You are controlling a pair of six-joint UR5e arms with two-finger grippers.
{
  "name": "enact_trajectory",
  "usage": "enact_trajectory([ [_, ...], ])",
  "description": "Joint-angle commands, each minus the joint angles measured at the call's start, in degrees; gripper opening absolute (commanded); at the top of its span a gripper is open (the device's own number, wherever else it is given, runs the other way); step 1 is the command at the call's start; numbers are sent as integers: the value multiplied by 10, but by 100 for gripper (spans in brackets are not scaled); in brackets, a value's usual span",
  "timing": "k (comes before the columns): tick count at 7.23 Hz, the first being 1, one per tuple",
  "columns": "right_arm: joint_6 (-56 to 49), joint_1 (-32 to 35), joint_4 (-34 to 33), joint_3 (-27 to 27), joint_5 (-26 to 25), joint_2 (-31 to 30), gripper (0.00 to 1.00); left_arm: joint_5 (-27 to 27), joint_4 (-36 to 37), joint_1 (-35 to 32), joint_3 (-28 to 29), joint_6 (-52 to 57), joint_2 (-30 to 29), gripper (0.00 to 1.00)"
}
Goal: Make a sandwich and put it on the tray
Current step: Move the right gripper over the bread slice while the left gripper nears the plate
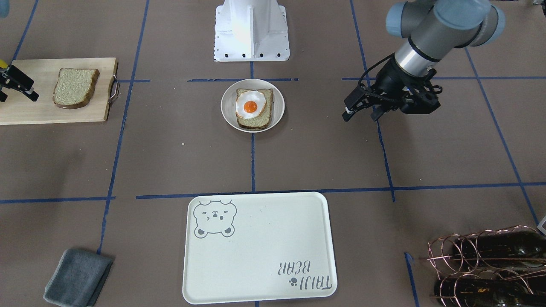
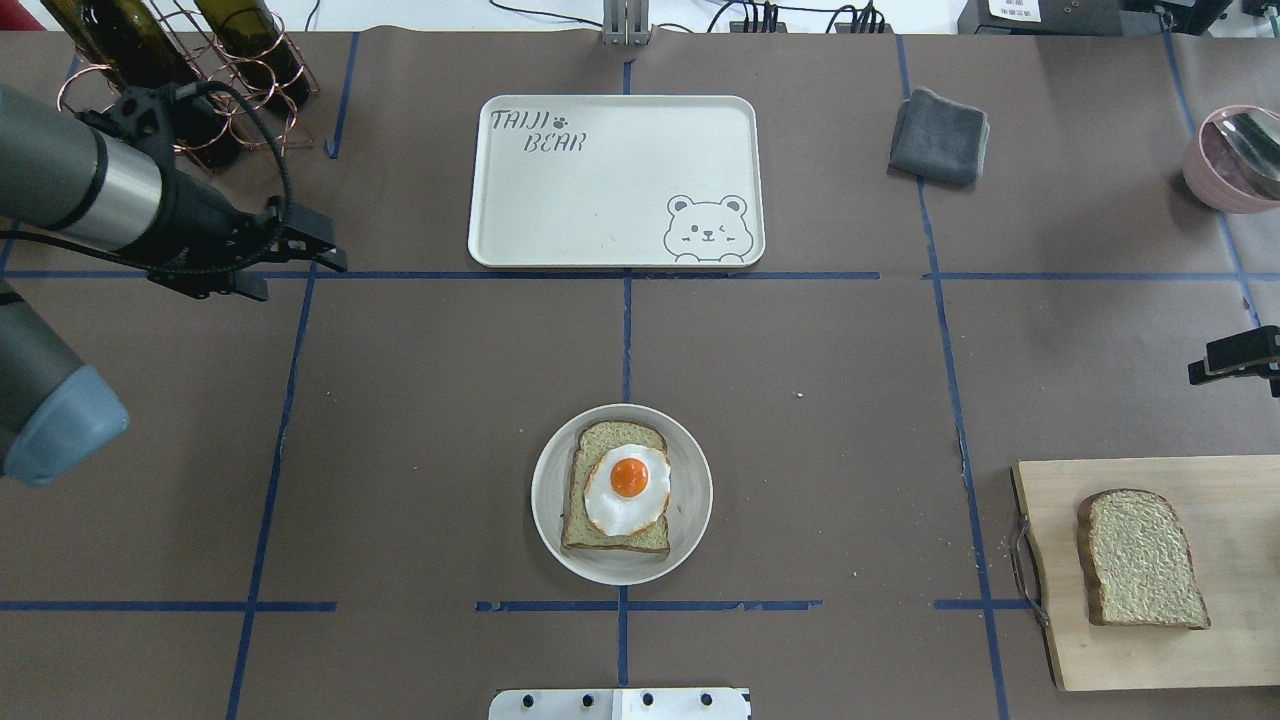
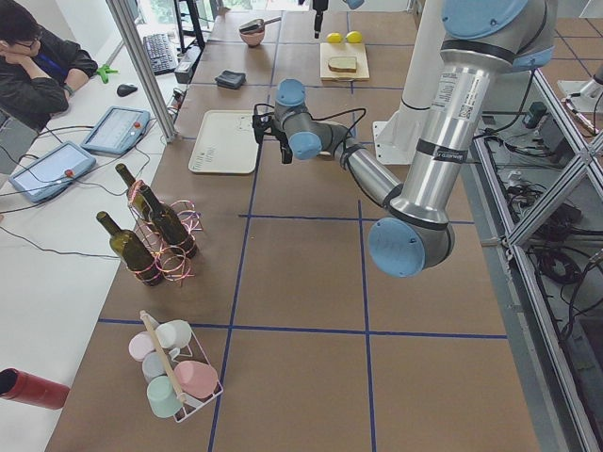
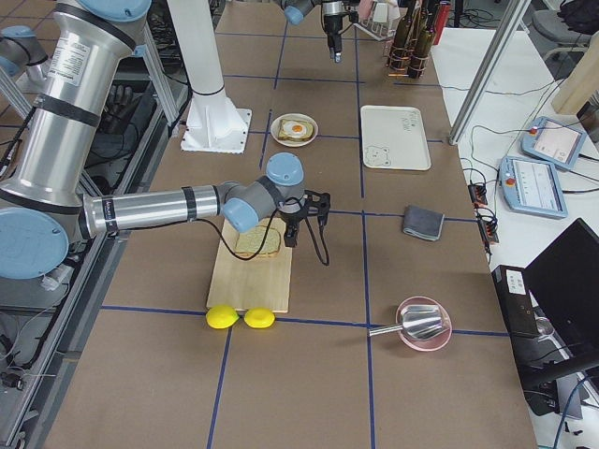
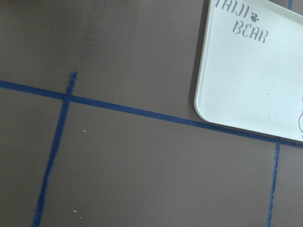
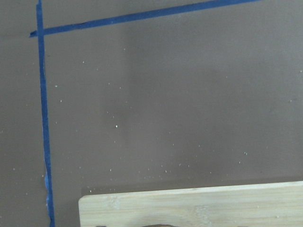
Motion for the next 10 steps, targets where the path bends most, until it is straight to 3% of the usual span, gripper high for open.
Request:
enact_trajectory([
  [1,46,-69,17,0,-52,-9,94,32,-2,48,5,-59,-36,100],
  [4,55,-137,105,-2,-113,-70,97,35,0,57,7,-83,-57,100],
  [6,73,-154,196,-59,-114,-79,94,39,0,67,17,-96,-69,100],
  [10,107,-223,229,-68,-130,-100,85,40,0,71,27,-101,-80,100],
])
